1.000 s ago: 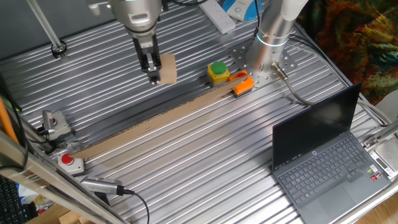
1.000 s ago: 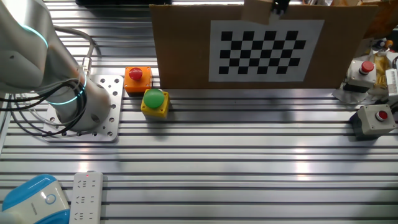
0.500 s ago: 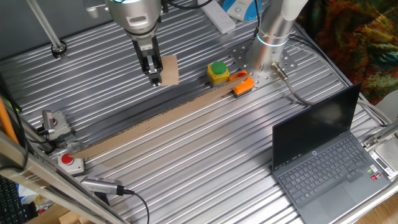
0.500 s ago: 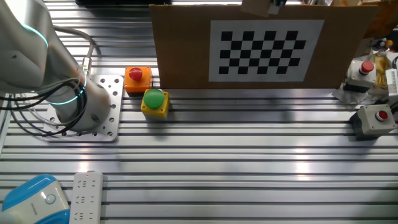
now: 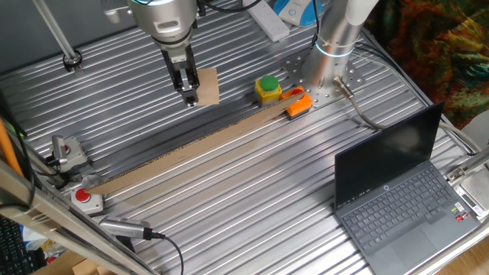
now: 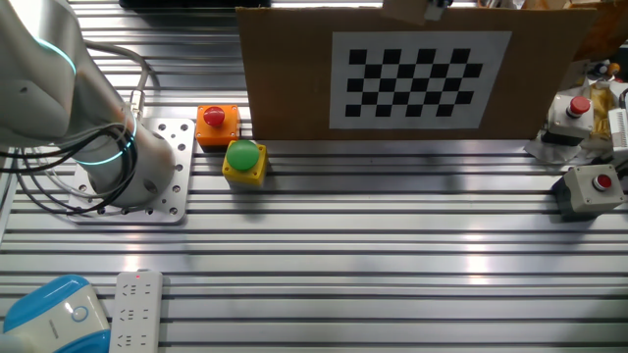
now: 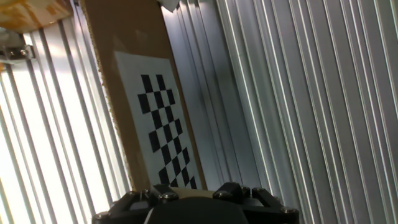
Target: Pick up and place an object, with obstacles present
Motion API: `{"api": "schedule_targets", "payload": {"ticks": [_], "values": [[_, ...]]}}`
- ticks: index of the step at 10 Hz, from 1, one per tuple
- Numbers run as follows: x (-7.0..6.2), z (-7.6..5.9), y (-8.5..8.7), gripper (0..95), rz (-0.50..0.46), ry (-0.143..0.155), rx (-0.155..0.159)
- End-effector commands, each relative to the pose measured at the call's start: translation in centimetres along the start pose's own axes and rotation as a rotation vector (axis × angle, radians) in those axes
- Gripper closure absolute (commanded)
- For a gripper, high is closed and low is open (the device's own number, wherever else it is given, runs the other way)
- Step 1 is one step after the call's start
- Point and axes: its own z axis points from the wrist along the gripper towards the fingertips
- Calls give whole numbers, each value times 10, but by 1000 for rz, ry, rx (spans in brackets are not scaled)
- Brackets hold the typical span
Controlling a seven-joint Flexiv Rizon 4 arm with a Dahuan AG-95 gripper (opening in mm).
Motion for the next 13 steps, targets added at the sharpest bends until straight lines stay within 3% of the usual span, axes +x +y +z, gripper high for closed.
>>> {"api": "schedule_targets", "payload": {"ticks": [1, 6, 9, 10, 13], "values": [[-1, -3, 3, 950, 5, 6, 0], [-8, -22, 20, 950, 25, 30, 10], [-7, -20, 19, 950, 22, 22, 6], [-7, -20, 19, 950, 4, -8, 4], [-7, -20, 19, 950, -24, -22, 0]]}}
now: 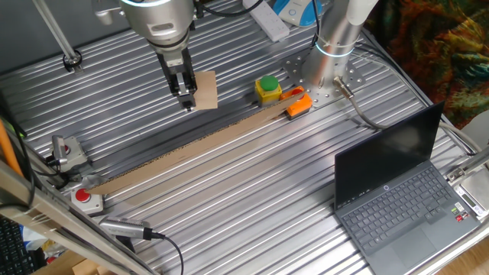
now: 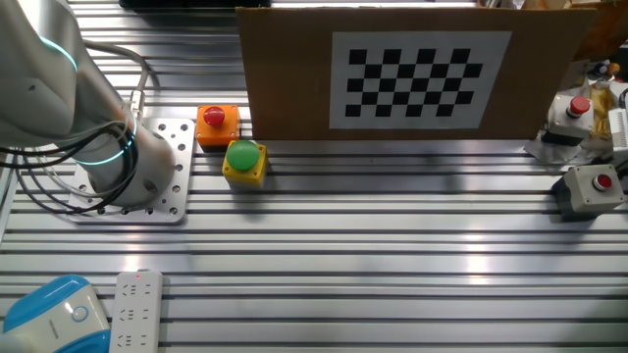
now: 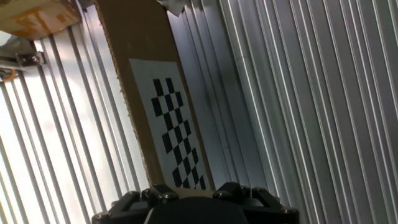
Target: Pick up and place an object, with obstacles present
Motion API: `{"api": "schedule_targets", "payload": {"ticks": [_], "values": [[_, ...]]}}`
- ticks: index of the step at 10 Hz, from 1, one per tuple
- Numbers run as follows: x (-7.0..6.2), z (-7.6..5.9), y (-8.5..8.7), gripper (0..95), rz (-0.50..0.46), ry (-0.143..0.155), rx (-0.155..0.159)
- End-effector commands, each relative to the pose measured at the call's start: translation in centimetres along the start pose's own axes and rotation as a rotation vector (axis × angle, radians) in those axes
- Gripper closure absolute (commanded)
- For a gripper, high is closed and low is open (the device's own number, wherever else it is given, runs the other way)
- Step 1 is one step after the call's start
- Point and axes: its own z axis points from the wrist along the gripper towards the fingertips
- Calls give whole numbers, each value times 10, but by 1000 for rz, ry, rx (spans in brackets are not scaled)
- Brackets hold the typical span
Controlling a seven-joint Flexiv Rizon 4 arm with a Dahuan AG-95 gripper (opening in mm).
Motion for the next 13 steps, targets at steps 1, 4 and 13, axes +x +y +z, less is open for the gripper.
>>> {"api": "schedule_targets", "payload": {"ticks": [1, 4, 13], "values": [[0, 0, -1, 950, -29, -16, -6], [0, 0, -1, 950, -90, -37, -27], [0, 0, -1, 950, -248, -53, -57]]}}
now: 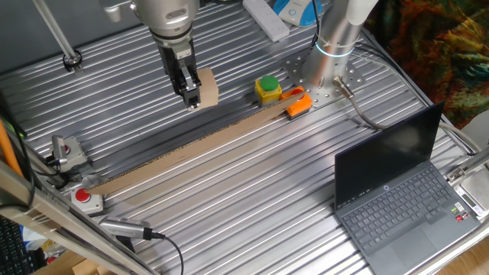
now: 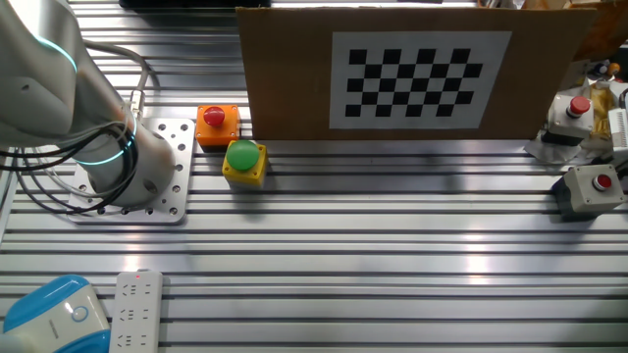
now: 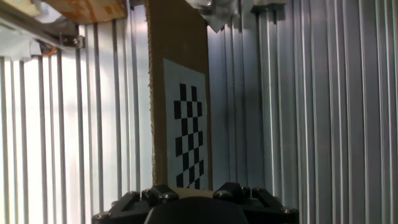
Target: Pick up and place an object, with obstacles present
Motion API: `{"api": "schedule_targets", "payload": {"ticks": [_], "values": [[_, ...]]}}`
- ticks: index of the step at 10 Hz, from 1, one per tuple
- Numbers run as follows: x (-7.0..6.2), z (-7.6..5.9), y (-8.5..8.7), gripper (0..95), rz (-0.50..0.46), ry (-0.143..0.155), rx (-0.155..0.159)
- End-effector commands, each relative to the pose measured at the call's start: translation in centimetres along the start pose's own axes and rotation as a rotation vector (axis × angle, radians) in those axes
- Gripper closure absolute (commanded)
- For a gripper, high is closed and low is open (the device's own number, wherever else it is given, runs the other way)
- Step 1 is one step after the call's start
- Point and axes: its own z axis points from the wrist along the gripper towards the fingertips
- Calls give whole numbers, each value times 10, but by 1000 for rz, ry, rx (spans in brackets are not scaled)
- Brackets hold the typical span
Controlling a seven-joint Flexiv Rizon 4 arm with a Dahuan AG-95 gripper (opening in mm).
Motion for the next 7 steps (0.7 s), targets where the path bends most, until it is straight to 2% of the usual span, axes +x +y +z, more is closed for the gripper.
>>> {"api": "schedule_targets", "payload": {"ticks": [1, 4, 7], "values": [[1, 1, 0, 950, -24, -14, -2], [1, 1, 0, 950, -31, -30, 1], [1, 1, 0, 950, -30, -84, 9]]}}
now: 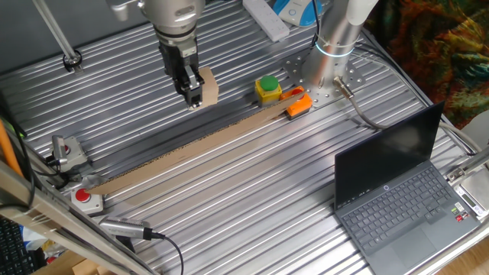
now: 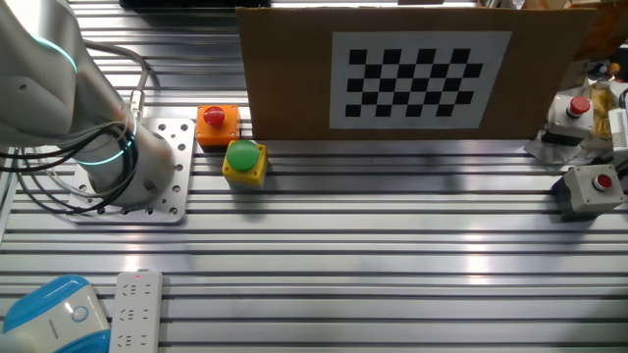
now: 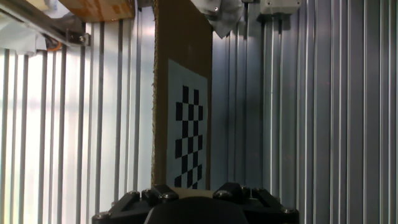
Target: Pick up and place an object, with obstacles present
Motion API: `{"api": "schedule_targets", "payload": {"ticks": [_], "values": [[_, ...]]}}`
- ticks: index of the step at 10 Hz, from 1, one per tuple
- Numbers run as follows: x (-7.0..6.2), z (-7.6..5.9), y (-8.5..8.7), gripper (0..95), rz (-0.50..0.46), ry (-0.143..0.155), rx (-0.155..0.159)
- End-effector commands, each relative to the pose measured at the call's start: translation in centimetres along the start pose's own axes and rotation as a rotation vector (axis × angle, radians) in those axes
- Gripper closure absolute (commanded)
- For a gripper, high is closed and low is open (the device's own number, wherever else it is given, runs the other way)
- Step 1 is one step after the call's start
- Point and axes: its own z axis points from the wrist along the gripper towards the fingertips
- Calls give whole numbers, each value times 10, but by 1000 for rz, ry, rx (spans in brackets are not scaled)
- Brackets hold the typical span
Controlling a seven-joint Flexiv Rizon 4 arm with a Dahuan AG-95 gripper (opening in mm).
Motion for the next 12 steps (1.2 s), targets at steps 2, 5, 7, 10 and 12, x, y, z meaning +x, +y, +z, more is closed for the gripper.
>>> {"api": "schedule_targets", "payload": {"ticks": [2, 5, 7, 10, 12], "values": [[1, 0, -1, 950, 22, -55, 6], [1, 0, -1, 950, 48, -83, 13], [1, 0, -1, 950, 68, -96, 20], [1, 0, -1, 950, 82, -107, 19], [1, 0, -1, 950, 93, -115, 21]]}}
